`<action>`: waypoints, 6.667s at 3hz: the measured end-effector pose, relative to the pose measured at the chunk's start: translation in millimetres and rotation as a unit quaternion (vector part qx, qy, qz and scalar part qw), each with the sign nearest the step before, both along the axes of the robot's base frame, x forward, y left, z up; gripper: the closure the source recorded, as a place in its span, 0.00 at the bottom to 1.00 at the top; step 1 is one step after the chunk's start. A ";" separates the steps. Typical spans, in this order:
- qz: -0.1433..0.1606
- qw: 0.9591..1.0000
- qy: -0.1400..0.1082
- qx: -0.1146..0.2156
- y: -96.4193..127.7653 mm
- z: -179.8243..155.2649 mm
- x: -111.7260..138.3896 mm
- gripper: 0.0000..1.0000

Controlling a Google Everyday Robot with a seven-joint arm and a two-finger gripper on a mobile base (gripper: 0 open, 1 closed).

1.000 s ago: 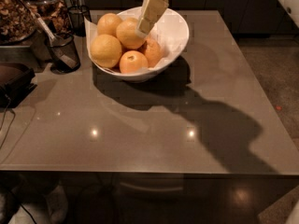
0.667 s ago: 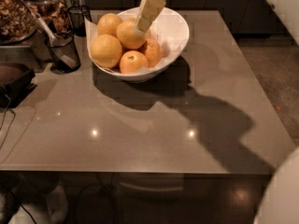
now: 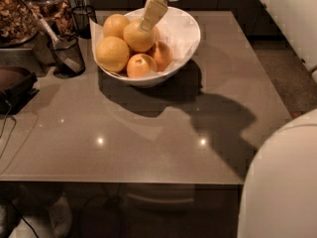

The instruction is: Pick orange from white bowl

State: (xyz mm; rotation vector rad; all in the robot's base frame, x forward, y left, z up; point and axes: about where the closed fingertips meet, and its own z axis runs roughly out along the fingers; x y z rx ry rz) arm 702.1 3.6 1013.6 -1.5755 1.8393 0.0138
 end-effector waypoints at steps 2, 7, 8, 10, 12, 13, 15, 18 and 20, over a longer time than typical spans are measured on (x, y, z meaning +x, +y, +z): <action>0.006 0.998 0.055 0.001 9.0 -24.9 7.5 0.27; 0.005 0.989 0.149 0.023 11.9 -70.9 14.0 0.32; 0.008 0.988 0.153 0.021 12.9 -70.9 15.7 0.33; 0.012 0.988 0.151 0.024 15.0 -68.0 18.5 0.75; 0.022 0.992 0.121 0.029 20.3 -53.1 15.1 1.00; 0.039 0.996 0.079 0.035 28.1 -28.8 1.2 1.00; 0.059 0.996 0.053 0.048 33.8 -17.7 -11.4 1.00; 0.043 0.997 0.018 0.057 29.3 14.0 -38.2 1.00; 0.043 0.997 0.018 0.057 29.4 14.1 -38.3 0.58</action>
Offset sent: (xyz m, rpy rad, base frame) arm 0.0131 0.0109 -0.0325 0.0062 0.1756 0.0257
